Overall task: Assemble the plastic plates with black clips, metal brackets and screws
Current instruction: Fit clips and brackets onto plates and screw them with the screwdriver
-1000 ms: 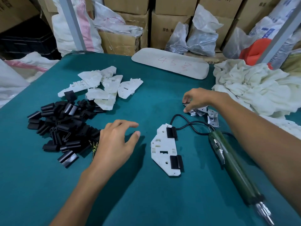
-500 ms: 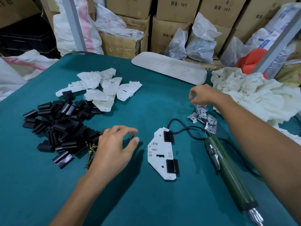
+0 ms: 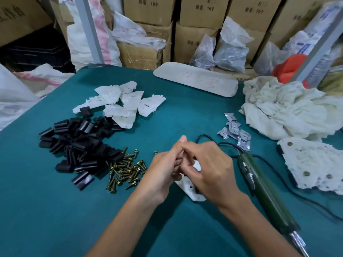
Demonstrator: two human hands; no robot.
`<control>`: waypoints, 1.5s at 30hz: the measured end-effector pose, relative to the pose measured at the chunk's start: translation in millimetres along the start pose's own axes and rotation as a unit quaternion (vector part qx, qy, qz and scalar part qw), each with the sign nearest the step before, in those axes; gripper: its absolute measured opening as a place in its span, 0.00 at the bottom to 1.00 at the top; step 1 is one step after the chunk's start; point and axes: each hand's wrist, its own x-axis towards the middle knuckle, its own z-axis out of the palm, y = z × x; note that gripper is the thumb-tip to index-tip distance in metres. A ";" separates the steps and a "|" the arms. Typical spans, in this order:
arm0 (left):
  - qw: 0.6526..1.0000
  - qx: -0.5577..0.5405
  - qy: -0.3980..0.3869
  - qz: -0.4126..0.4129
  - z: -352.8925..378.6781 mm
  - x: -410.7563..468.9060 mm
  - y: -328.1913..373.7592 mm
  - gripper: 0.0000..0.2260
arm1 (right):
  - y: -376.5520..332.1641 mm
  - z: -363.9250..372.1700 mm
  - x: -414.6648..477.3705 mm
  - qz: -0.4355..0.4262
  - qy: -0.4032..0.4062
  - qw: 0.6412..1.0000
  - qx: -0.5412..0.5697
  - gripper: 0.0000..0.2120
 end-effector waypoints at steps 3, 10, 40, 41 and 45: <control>0.998 0.043 0.003 0.036 -13.9 -1.3 -0.1 0.15 | -2.3 -3.6 -13.8 0.042 -0.046 0.995 0.071 0.17; 0.764 0.625 0.062 0.147 -35.0 24.5 24.6 0.15 | 38.9 0.0 -19.1 0.454 -0.074 0.873 0.163 0.11; 0.752 0.598 -0.006 0.278 -25.6 52.8 0.2 0.22 | 55.1 9.3 -30.6 0.597 -0.136 0.638 0.467 0.08; 0.755 0.591 -0.009 0.283 -26.0 52.6 -0.5 0.22 | 54.3 9.0 -30.1 0.596 -0.134 0.640 0.467 0.10; 0.857 0.458 0.013 0.234 -25.1 42.3 -9.6 0.31 | 55.2 8.6 -28.7 0.608 -0.089 0.629 0.475 0.16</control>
